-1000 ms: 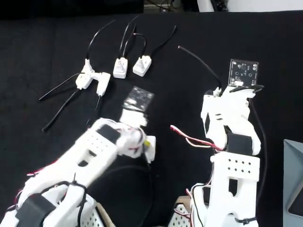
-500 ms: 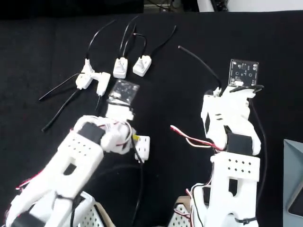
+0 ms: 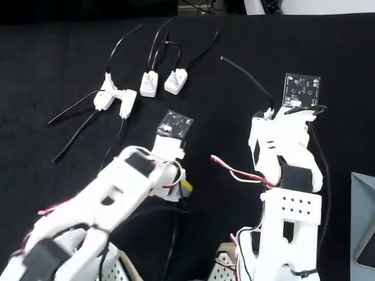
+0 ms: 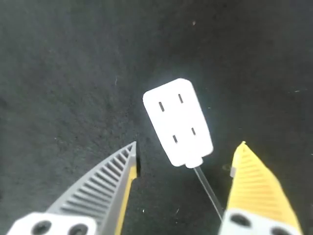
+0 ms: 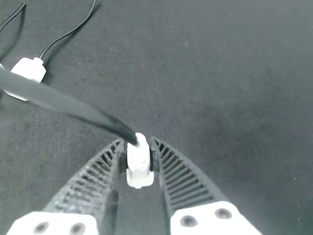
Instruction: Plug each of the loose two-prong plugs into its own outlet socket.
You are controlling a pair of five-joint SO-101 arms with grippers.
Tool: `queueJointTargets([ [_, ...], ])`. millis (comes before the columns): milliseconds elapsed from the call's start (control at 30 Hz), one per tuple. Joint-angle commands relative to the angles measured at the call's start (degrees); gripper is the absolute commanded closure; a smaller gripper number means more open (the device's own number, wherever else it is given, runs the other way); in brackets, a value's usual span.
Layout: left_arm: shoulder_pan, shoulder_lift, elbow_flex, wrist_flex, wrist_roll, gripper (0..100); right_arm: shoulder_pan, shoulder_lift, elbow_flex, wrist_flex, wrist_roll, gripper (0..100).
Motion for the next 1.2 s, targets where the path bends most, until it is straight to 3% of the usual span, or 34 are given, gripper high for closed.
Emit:
queueJointTargets([
  [0, -0.4, 7.7, -5.7, -0.9, 0.7, 69, 0.3, -1.0, -0.6, -1.1, 0.4, 98.5],
  [133, -0.5, 14.6, -8.8, -1.5, 2.1, 72, 0.3, -1.0, -0.6, -1.1, 0.4, 98.5],
  [267, -3.6, 17.9, -11.2, -6.2, -2.4, 89, 0.3, -1.0, -0.6, -1.1, 0.4, 98.5],
  [400, -8.4, 18.9, -11.4, -8.7, -13.0, 91, 0.3, -1.0, -0.6, -1.1, 0.4, 98.5],
  [633, -15.4, 18.5, -11.2, -8.2, -41.0, 91, -0.9, -1.0, 0.0, -1.1, 1.3, 98.5],
  [733, -18.2, 18.5, -11.5, -8.2, -49.1, 88, -2.2, -1.0, 0.8, -1.1, 1.6, 98.5],
  [900, -21.5, 18.3, -12.9, -8.6, -46.0, 72, -3.3, -1.0, 1.3, -1.1, 1.7, 98.5],
  [1167, -22.1, 14.7, -15.3, -7.1, -44.8, 71, -3.5, -1.0, 1.3, -1.1, 1.6, 98.4],
])
